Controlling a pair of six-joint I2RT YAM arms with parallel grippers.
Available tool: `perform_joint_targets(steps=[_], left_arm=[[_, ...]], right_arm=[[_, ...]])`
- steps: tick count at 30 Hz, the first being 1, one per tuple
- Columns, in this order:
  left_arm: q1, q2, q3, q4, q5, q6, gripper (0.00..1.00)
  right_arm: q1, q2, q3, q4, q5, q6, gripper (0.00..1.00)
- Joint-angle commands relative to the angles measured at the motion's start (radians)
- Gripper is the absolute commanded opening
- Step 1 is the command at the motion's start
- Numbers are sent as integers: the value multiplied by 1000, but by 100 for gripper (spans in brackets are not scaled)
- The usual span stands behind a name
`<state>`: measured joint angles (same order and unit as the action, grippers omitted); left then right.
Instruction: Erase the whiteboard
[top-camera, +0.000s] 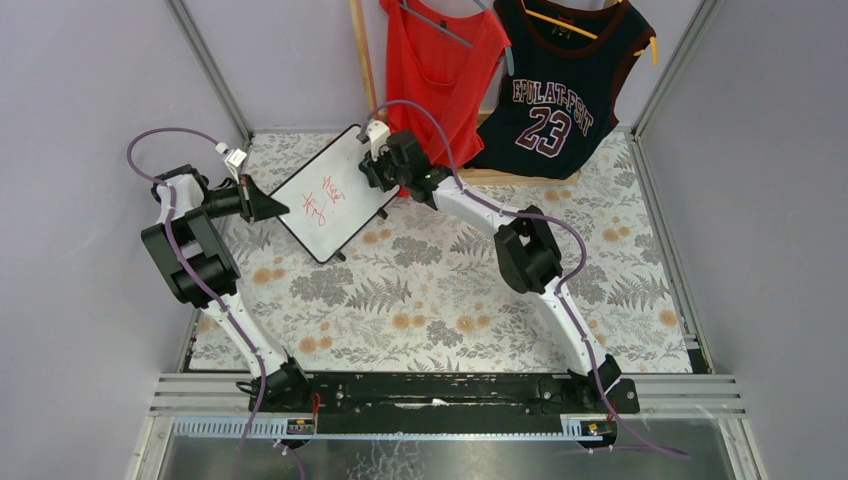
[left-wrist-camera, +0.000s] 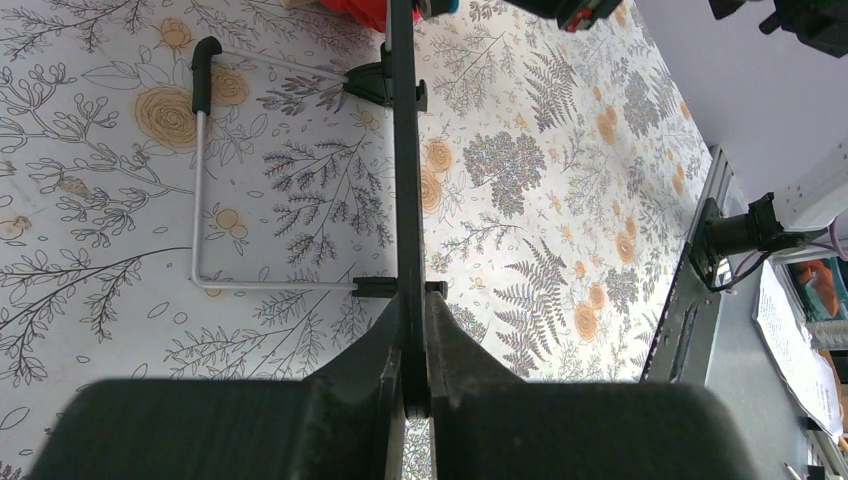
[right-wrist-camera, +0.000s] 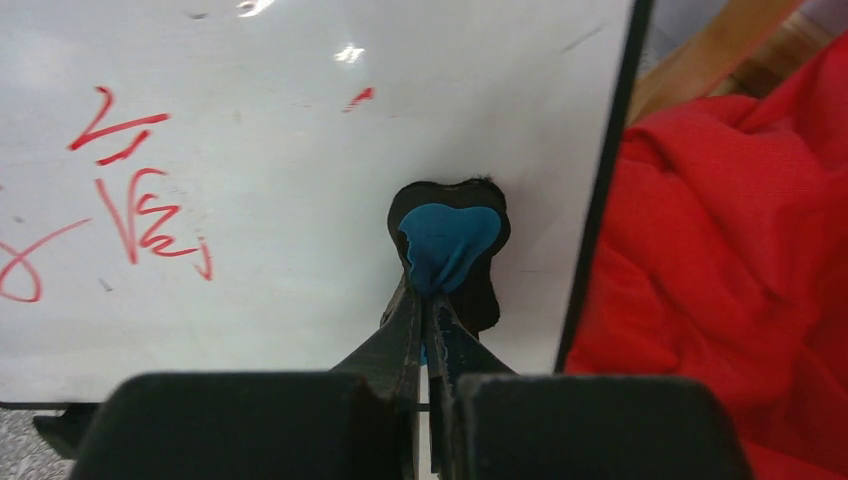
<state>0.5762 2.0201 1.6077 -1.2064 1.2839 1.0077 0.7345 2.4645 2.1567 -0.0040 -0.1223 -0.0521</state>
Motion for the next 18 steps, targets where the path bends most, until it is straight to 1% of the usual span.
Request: perform_joint_targets(steps=[1, 9, 12, 16, 18], left_arm=[[-15, -13, -24, -19, -88, 63, 0], [-15, -19, -32, -19, -95, 63, 0], [-16, -20, -36, -19, -94, 65, 0], [-17, -22, -40, -19, -91, 66, 0], [-17, -25, -43, -19, -94, 68, 0]], right_arm=[[-34, 46, 88, -9, 51, -23, 0], [-35, 71, 139, 7, 73, -16, 0], [-34, 66, 162, 33, 42, 4, 0], [-32, 20, 128, 132, -21, 52, 0], [-27, 6, 132, 145, -29, 64, 0]])
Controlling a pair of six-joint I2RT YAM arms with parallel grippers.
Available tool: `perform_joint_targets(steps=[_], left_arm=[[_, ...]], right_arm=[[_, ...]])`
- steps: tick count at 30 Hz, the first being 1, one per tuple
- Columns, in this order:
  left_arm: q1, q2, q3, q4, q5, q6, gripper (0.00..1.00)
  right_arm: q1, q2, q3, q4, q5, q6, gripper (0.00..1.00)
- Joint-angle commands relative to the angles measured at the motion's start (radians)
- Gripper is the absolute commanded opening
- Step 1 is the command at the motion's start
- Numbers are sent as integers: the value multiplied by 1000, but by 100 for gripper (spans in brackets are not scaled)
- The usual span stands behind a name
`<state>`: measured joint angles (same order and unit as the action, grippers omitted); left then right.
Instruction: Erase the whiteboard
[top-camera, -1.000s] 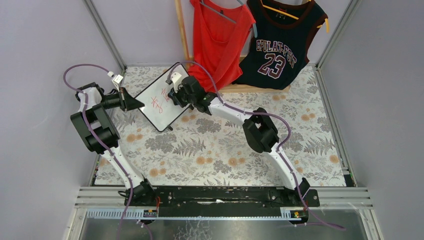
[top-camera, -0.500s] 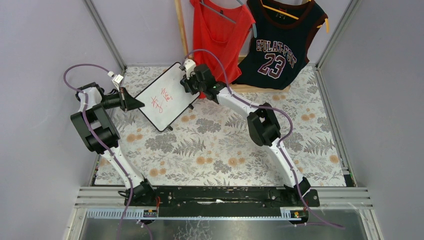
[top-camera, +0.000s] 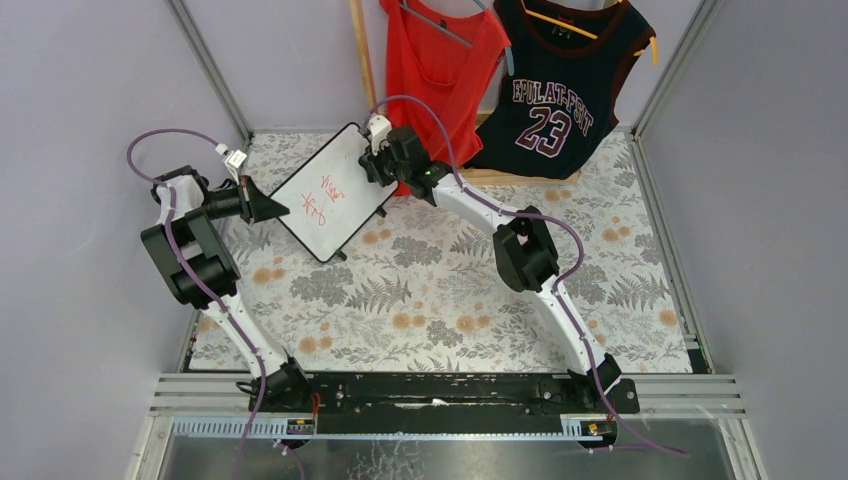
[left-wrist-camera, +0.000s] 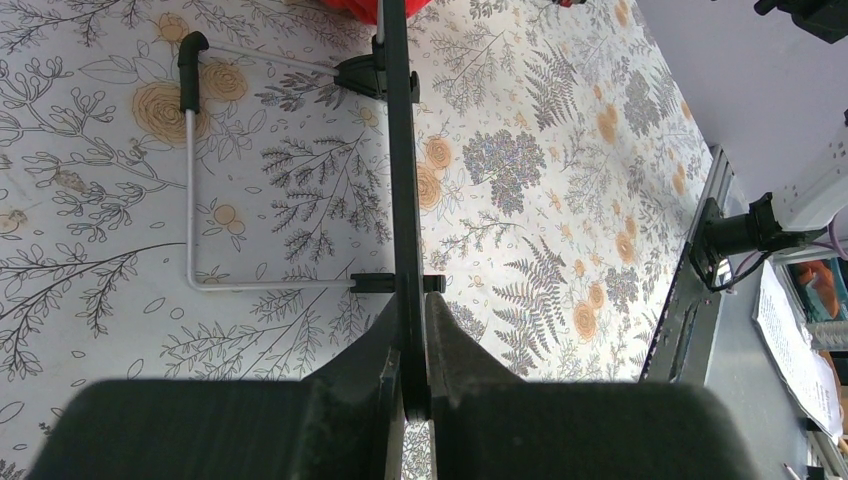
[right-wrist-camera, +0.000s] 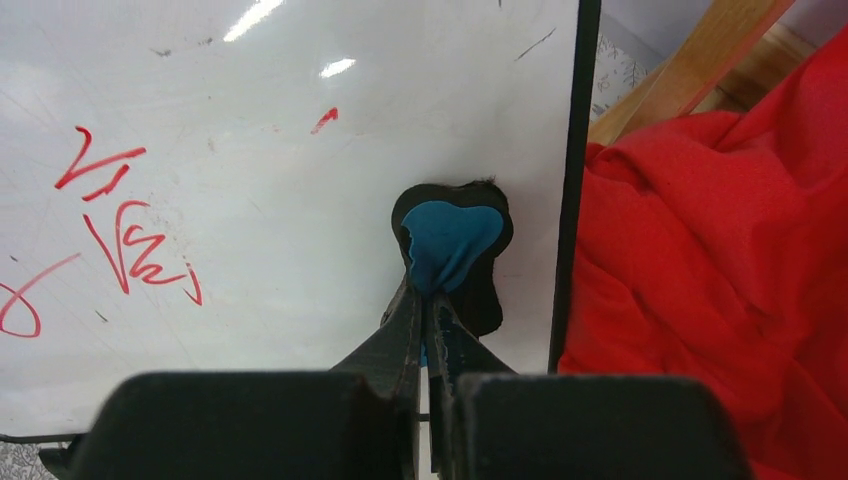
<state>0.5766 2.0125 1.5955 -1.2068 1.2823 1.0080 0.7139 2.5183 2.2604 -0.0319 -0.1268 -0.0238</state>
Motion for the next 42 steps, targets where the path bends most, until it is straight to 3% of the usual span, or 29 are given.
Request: perform_joint_targets(steps=[1, 12, 19, 36, 42], left_arm=[[-18, -17, -32, -19, -92, 69, 0], [-26, -15, -37, -19, -95, 73, 0], [-30, -17, -32, -19, -95, 69, 0], [-37, -48, -36, -16, -96, 44, 0], [-37, -60, -49, -17, -92, 46, 0]], right_arm=[[-3, -48, 39, 167, -24, 35, 0], [32, -140, -65, 234, -38, -5, 0], [59, -128, 10, 185, -57, -33, 0], [223, -81, 17, 172, -100, -3, 0], [244, -47, 64, 122, -21, -61, 0]])
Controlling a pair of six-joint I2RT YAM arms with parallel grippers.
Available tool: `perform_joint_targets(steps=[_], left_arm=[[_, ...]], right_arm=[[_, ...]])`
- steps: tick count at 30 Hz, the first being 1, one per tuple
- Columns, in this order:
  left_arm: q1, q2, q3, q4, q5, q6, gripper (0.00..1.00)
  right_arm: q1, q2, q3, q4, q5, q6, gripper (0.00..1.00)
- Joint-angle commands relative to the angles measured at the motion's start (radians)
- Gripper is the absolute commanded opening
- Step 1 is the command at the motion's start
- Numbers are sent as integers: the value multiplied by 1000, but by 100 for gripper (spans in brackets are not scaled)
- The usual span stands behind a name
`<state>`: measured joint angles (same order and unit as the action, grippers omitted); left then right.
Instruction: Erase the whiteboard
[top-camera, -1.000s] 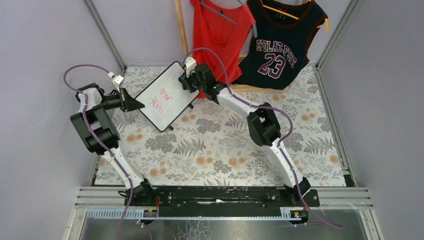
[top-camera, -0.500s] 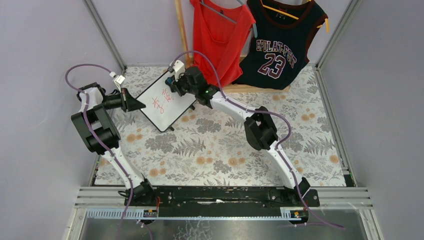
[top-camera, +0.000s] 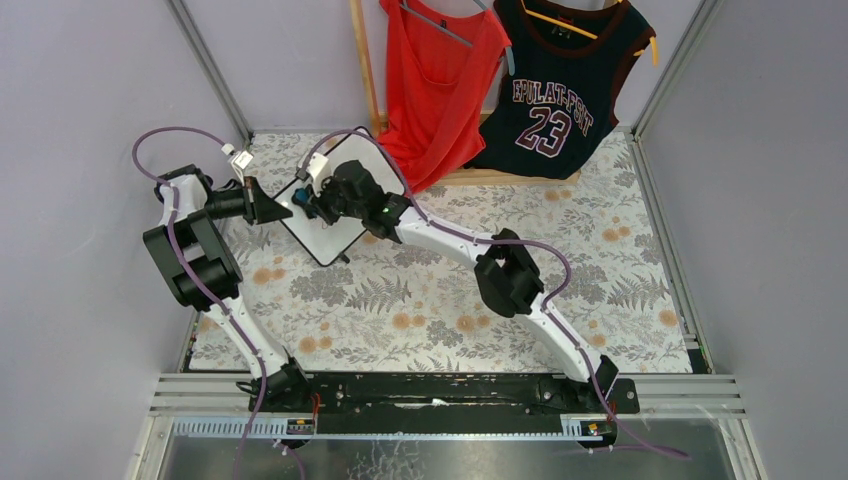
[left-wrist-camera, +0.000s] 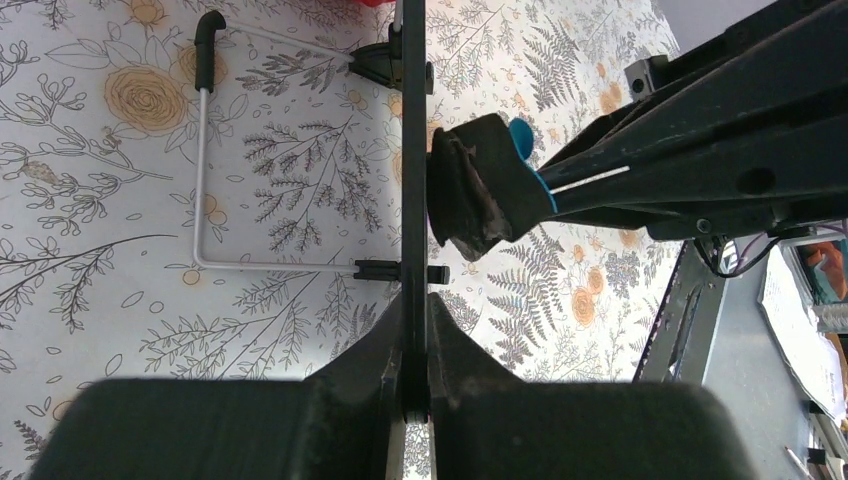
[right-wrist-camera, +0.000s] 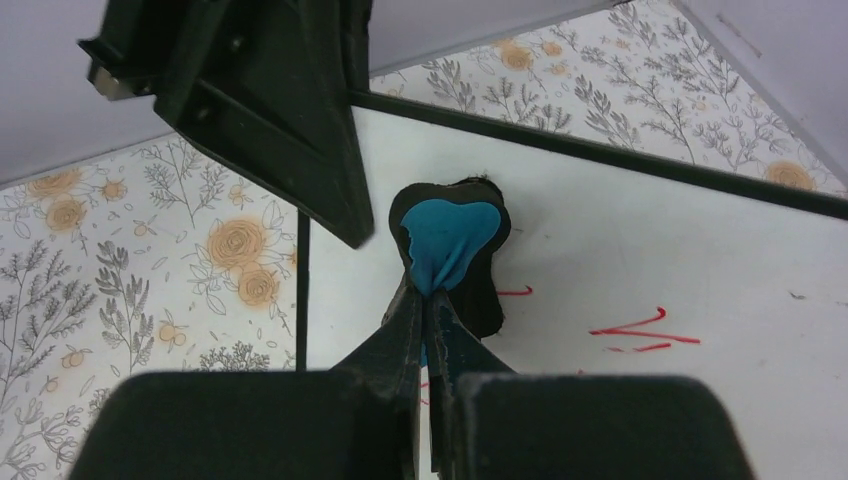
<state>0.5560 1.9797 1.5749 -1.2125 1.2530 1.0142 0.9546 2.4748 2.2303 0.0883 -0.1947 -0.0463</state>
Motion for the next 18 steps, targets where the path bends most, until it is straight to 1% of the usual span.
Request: perform_joint_targets(steps=[1, 11, 14, 18], left_arm=[[-17, -29, -30, -10, -63, 41, 0], [-21, -41, -29, -10, -66, 33, 0], [-21, -41, -26, -10, -66, 31, 0], [-22, -36, -22, -7, -67, 26, 0]], right_arm=[[-2, 8, 114, -18, 59, -50, 0], [-101, 47, 152, -86, 195, -65, 0], [-129, 46, 137, -89, 209, -66, 0], [-137, 44, 124, -96, 203, -67, 0]])
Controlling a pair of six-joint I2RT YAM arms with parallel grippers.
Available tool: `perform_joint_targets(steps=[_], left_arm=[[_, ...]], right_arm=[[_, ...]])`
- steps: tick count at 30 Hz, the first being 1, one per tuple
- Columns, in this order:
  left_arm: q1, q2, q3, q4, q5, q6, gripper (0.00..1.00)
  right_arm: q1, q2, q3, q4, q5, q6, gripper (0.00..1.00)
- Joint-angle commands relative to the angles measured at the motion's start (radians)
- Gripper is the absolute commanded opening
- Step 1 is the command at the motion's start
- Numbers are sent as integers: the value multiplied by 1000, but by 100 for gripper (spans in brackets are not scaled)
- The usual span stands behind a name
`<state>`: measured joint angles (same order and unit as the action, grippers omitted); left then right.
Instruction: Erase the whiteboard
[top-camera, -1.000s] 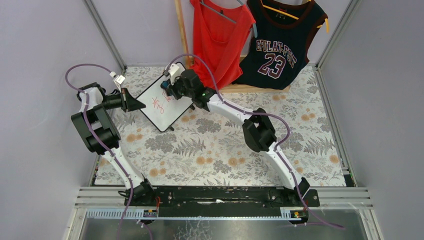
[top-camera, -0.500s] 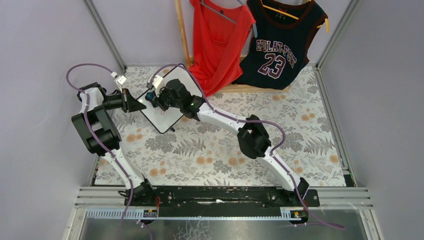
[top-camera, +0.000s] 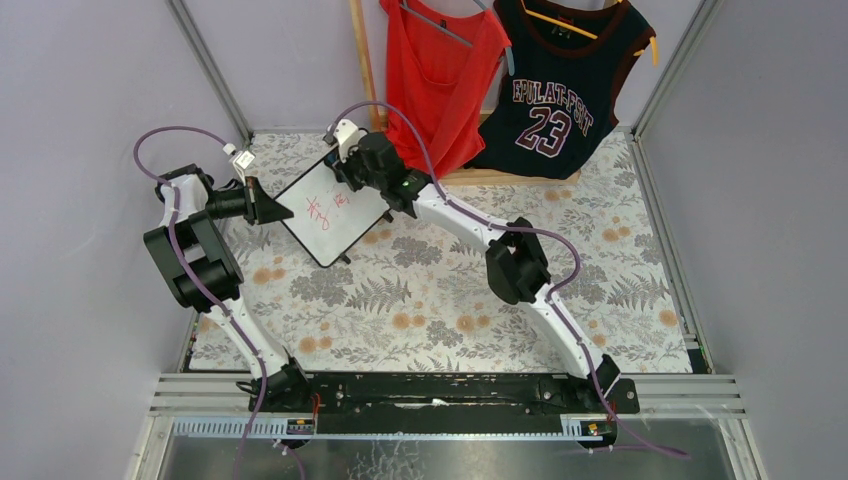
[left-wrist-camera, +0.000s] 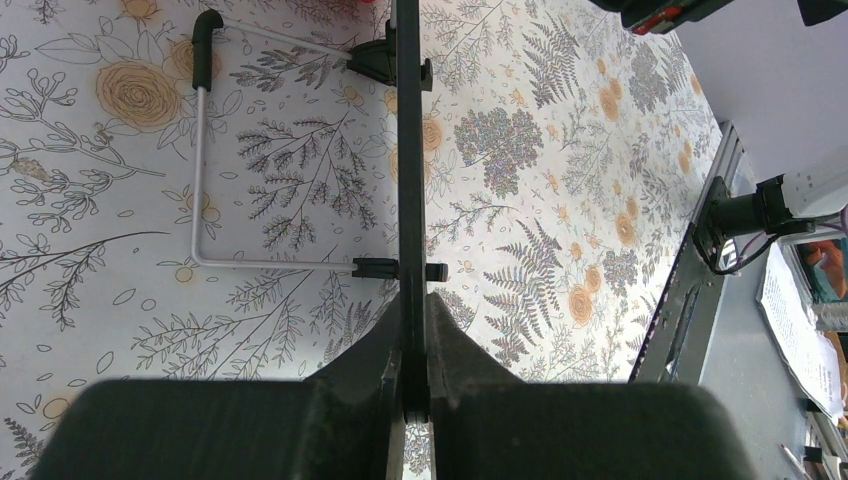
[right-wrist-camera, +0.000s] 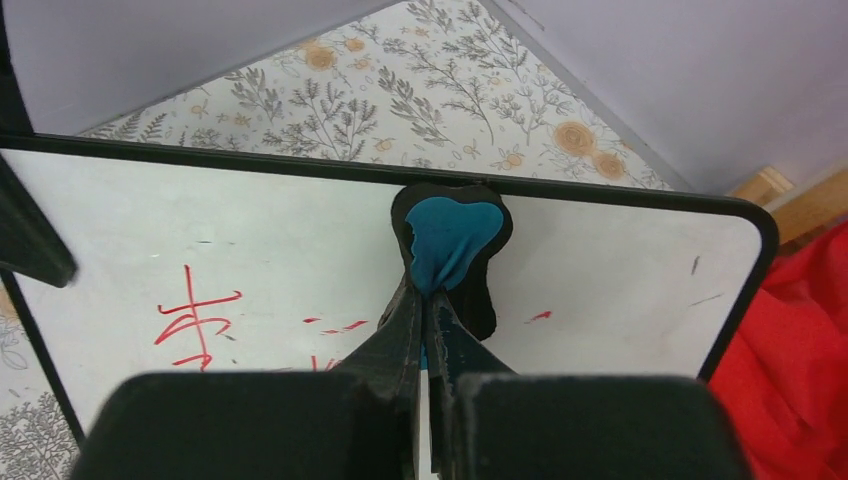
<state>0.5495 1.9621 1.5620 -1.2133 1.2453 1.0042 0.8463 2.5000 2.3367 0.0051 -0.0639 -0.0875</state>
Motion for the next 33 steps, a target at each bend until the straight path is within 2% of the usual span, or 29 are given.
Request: perform_joint_targets(steps=[1, 22, 33], left_arm=[[-16, -18, -9, -6, -58, 35, 0], [-29, -20, -12, 17, -49, 8, 0], [-36, -20, -26, 26, -46, 5, 0]], right_arm=[[-29, 17, 13, -12, 59, -16, 0], [155, -29, -96, 47, -33, 54, 0], [215, -14, -79, 53, -32, 96, 0]])
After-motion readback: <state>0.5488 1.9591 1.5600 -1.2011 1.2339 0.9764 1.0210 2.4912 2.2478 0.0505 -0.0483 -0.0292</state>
